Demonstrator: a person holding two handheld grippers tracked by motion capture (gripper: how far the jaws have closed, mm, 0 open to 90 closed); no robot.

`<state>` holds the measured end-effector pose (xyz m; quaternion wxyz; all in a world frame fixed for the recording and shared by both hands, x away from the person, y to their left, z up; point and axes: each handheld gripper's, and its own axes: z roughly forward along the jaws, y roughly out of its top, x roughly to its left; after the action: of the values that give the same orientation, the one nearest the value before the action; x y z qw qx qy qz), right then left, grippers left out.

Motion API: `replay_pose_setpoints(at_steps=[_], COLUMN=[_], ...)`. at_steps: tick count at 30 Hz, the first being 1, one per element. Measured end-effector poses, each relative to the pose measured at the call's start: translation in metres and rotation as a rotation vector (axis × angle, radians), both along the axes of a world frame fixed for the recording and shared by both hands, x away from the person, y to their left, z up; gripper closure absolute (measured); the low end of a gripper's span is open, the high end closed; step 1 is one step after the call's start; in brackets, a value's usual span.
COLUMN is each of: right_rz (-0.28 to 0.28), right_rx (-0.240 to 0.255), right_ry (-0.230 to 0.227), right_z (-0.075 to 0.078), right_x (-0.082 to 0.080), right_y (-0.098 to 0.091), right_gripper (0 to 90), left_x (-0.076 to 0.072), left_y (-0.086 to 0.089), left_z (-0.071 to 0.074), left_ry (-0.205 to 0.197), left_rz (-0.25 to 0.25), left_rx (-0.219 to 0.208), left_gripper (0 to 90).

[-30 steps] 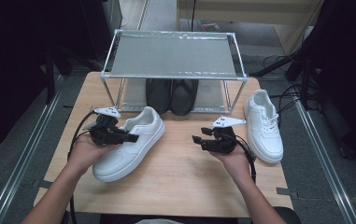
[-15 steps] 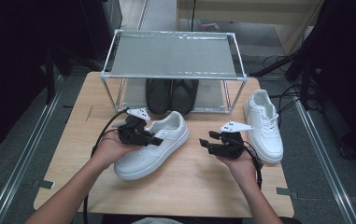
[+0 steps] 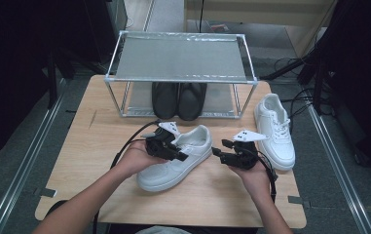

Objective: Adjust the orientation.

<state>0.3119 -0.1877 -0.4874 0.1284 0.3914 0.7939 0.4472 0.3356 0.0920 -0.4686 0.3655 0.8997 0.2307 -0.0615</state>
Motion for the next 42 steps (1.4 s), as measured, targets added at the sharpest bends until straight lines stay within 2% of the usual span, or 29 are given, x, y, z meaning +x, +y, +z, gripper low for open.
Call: replay_pose_setpoints(at_steps=[4,6,11,13,16,19,23,27,32,36,42], right_rz=[0.007,0.017,0.048,0.058,0.077,0.095,0.118,0.146,0.163,0.169,0.19], right_rx=[0.004,0.012,0.037,0.047,0.054,0.056,0.057,0.051,0.041,0.029,0.011], right_ry=[-0.003,-0.005,-0.023,-0.022,-0.014,-0.014,-0.011,-0.008,-0.002,0.004,0.017], right_z=[0.0,0.001,0.006,0.007,0.007,0.008,0.009,0.009,0.009,0.01,0.01], right_x=[0.0,0.0,-0.001,0.0,0.002,0.004,0.008,0.012,0.015,0.019,0.02], right_y=[0.002,0.005,0.009,0.011,0.015,0.02,0.026,0.034,0.042,0.048,0.055], right_gripper=[47.8,48.9,52.3,54.2,56.8,57.6,59.1,60.9,65.8,73.2,87.8], left_x=[-0.004,-0.005,-0.006,-0.009,-0.015,-0.018,-0.024,-0.031,-0.04,-0.043,-0.044], left_y=[-0.006,-0.005,0.008,0.013,0.02,0.028,0.035,0.04,0.04,0.035,0.035], left_z=[-0.007,-0.007,0.0,0.004,0.01,0.013,0.012,0.011,0.006,-0.002,-0.005], left_ry=[0.003,-0.004,0.0,-0.023,-0.036,-0.014,0.016,0.013,0.01,0.015,0.018], left_rz=[-0.014,-0.004,0.039,0.043,0.064,0.085,0.101,0.114,0.116,0.118,0.124], left_rx=[0.007,0.003,-0.028,-0.019,-0.023,-0.045,-0.049,-0.063,-0.042,-0.013,-0.029], left_gripper=[79.5,78.1,72.7,72.6,73.2,75.5,79.7,83.2,87.6,89.6,90.0])
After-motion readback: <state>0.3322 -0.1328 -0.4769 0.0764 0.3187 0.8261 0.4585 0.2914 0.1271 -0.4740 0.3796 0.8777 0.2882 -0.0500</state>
